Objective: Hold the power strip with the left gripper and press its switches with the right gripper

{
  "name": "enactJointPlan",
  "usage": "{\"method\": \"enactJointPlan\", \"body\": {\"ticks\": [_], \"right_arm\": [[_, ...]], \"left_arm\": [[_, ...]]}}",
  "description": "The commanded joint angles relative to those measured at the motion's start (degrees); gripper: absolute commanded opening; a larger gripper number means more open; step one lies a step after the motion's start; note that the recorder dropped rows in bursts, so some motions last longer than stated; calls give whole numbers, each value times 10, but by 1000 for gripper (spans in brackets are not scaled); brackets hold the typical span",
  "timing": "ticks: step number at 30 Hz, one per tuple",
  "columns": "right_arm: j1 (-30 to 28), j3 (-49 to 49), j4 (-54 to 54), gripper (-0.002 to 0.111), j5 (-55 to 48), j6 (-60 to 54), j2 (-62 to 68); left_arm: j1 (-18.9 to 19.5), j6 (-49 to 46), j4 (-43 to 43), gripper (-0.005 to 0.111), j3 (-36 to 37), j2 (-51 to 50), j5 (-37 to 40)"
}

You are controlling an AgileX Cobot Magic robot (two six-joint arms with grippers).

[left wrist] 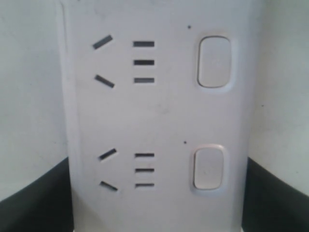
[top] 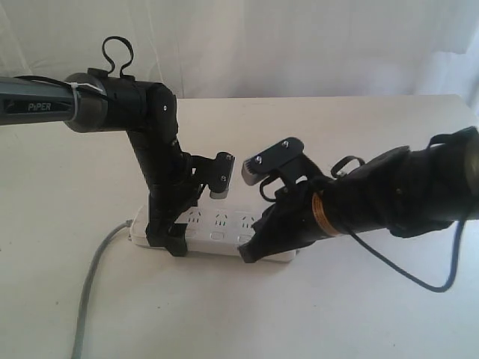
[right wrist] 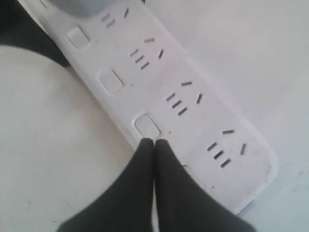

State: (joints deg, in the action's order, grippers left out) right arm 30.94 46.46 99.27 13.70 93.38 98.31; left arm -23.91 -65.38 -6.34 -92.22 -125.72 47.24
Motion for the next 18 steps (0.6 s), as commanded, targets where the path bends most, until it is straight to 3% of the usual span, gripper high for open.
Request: {"method": "enactJointPlan", "body": {"ticks": [1, 18], "right_arm": [[-2, -20, 7, 0, -33, 6, -52], [-7, -33, 7, 0, -48, 38, 2]], "left_arm": [[-8, 0, -25, 0, 48, -80, 35], [-8, 0, -25, 0, 48, -80, 34]]}}
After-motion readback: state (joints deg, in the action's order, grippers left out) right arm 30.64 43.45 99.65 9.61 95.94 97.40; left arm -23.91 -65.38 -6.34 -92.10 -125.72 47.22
